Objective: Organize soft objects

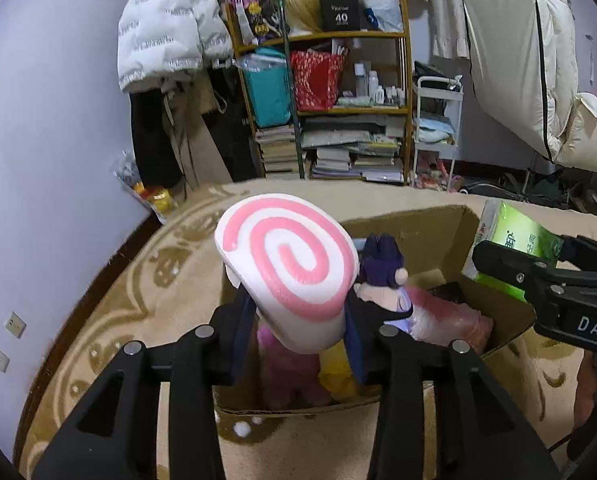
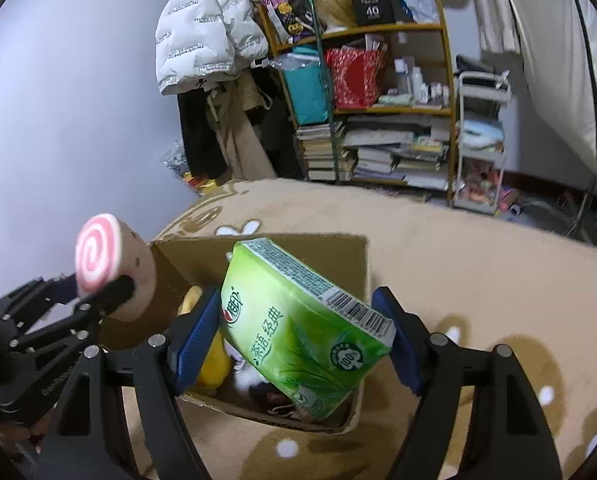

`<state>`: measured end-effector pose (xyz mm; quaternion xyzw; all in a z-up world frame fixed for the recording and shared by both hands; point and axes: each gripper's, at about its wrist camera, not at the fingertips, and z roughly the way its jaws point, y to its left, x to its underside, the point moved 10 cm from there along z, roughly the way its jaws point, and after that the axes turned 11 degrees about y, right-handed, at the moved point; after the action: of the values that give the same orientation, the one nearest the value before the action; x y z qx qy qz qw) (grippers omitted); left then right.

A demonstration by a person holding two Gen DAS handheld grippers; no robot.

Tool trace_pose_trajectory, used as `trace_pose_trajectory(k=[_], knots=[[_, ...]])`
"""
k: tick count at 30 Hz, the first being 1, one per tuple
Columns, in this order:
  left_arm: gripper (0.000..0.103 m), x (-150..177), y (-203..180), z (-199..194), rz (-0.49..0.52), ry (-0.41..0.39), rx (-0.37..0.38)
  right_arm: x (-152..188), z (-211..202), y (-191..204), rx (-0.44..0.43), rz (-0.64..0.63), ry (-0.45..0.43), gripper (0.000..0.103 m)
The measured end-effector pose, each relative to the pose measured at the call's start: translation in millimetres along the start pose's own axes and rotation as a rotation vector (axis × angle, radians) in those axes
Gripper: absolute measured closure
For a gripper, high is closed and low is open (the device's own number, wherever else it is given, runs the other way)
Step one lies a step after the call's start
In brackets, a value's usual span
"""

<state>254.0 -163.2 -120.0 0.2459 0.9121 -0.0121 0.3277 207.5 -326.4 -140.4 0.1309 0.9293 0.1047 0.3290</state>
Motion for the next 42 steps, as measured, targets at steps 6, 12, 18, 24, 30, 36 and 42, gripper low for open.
trace_pose_trajectory(k=[6, 12, 18, 24, 30, 36, 42], knots=[[0.033, 3.4, 4.8, 7.1, -0.022, 0.003, -0.023, 5.9, 12.7, 3.8, -0.011, 0.001, 0.032, 0.021], [0.023, 5.3, 15.6, -3.2, -0.054, -0.013, -0.041, 4.7, 5.8, 6.6, -0.026, -0.001, 0.008, 0.01], [0.015, 12.7, 25.2, -24.0, -0.065, -0.034, -0.089, -0.3, -15.7, 7.8, -0.029, 0.021, -0.035, 0.0], [0.008, 16.0, 28.0, -60.7, -0.069, -0.076, -0.101, 1.1, -43.5, 15.1, -0.013, 0.004, -0.073, 0.0], [0.003, 26.1, 35.0, -92.4, -0.083, -0.104, -0.109, 8.5, -76.5, 25.6, 0.0, -0.017, -0.102, 0.0], [0.003, 44.6, 41.0, -126.6, -0.093, -0.127, -0.131, 20.5, -112.9, 31.1, 0.014, -0.034, -0.134, 0.0], [0.002, 60.9, 45.3, -154.3, -0.106, -0.156, -0.14, 41.3, -144.9, 32.6, 0.028, -0.05, -0.151, 0.0]])
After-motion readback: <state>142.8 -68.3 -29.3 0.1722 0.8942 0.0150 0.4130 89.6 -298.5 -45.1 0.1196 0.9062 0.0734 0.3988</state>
